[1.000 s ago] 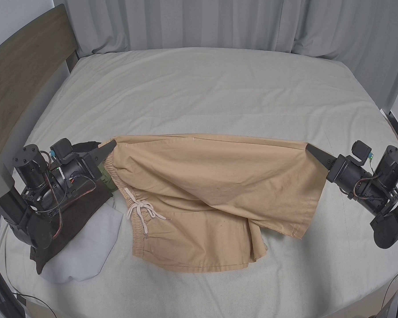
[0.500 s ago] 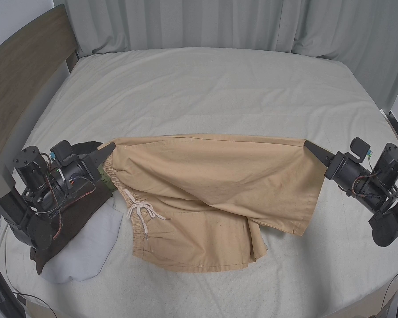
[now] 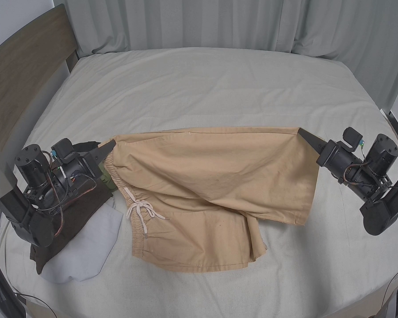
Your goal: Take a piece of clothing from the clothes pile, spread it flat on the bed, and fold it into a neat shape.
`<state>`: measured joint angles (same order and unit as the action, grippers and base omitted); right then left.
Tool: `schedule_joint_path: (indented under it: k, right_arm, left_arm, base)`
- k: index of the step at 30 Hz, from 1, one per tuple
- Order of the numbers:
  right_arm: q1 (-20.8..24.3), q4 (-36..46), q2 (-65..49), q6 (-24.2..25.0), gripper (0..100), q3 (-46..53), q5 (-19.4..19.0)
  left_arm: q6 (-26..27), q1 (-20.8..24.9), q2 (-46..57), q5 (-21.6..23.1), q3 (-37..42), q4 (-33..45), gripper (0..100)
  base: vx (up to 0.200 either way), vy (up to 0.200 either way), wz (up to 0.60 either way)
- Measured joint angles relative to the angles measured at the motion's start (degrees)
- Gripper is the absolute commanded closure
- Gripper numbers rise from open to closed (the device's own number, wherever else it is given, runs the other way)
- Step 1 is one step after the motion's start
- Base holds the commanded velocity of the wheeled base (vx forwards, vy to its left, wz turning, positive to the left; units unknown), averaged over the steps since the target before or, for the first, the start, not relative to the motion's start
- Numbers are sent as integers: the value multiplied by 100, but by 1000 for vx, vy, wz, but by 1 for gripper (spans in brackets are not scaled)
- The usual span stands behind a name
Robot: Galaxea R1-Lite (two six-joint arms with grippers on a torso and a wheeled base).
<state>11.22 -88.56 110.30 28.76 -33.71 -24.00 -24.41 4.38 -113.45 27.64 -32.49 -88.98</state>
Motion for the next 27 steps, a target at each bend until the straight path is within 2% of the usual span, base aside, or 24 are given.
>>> schedule_joint_path:
  k: [15,27]
  right_arm:
    - [-33,7,707,15,100,-1200,15]
    - [-118,10,1519,22,100,-2070,9]
  left_arm:
    - [-41,-11,-378,-49,-430,0,100]
    - [-83,-22,-987,-227,-1141,0,100]
  base:
    - [0,0,0]
    - [0,0,0]
